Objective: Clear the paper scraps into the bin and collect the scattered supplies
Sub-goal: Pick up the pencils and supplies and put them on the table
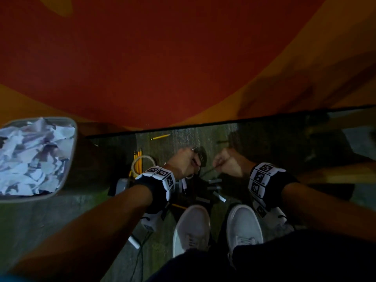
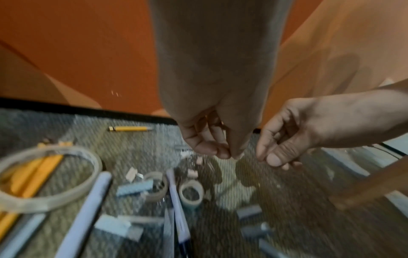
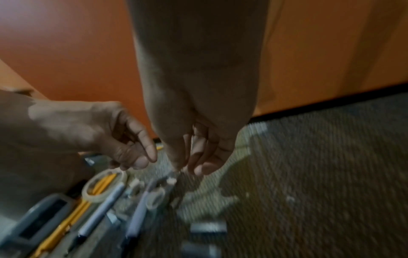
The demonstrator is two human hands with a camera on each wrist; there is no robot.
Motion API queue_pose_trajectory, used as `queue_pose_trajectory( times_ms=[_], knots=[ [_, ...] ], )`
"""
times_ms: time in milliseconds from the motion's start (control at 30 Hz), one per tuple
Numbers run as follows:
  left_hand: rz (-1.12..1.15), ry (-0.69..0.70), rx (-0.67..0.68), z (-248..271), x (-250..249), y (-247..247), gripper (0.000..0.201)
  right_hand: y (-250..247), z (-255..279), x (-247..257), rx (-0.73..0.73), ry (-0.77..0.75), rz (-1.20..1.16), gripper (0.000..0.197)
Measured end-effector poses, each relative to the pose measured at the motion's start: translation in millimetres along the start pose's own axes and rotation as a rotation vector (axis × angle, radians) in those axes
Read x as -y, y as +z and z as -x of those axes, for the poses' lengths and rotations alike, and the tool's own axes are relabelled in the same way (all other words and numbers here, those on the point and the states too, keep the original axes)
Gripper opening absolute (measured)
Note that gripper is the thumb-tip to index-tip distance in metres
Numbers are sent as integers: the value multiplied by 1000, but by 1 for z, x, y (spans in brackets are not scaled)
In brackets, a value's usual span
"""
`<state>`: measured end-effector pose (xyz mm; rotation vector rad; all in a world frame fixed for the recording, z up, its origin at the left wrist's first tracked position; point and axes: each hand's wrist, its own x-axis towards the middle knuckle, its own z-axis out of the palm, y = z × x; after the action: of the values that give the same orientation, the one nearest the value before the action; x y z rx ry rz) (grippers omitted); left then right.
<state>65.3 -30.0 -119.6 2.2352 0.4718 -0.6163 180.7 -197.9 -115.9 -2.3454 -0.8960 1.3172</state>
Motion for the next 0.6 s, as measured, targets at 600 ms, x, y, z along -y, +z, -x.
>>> queue_pose_trajectory(
  times_ms=[600],
  knots=[
    [-349,117,63,-33,32,107,30,53,-35,-45,57,-3,224,37]
  ],
)
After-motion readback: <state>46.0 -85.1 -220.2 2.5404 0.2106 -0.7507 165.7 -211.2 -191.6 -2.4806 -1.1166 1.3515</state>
